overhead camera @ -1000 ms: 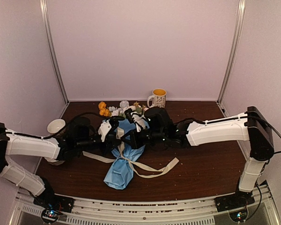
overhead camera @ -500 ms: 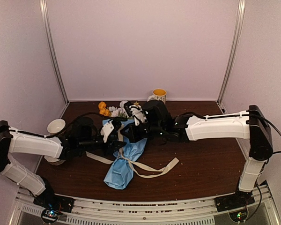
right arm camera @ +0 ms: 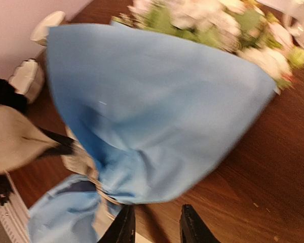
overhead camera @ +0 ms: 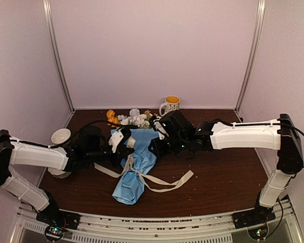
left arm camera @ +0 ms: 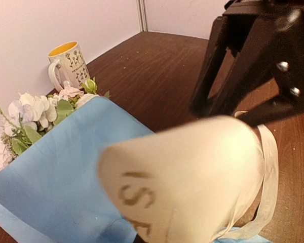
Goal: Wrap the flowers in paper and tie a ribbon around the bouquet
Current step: Cross the half-tied ribbon over the folded bouquet.
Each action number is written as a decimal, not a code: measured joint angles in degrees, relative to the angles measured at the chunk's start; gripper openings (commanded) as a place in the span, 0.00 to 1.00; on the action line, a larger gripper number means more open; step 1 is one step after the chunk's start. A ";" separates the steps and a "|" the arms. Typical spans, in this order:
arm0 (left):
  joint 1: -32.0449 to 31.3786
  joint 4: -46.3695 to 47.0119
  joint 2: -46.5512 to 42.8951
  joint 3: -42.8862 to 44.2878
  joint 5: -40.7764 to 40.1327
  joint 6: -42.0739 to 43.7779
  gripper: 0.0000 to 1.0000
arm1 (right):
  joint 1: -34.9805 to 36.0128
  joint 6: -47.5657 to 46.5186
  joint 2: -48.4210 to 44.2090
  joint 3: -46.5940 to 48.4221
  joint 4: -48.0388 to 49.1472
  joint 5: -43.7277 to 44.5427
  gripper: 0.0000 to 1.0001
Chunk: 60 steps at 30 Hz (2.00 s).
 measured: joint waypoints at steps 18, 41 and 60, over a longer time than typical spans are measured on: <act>-1.53 -0.15 0.74 -0.96 0.28 -3.78 0.00 | 0.98 31.91 -8.35 -22.21 -19.41 7.50 0.56; -1.73 -2.71 -0.15 -1.46 -0.83 -2.89 0.00 | -4.02 35.78 -7.96 -26.21 -15.37 8.20 0.45; -2.10 -4.72 -2.60 -1.51 -1.75 -1.38 0.00 | -15.52 20.59 -19.41 -19.41 -21.20 7.34 0.00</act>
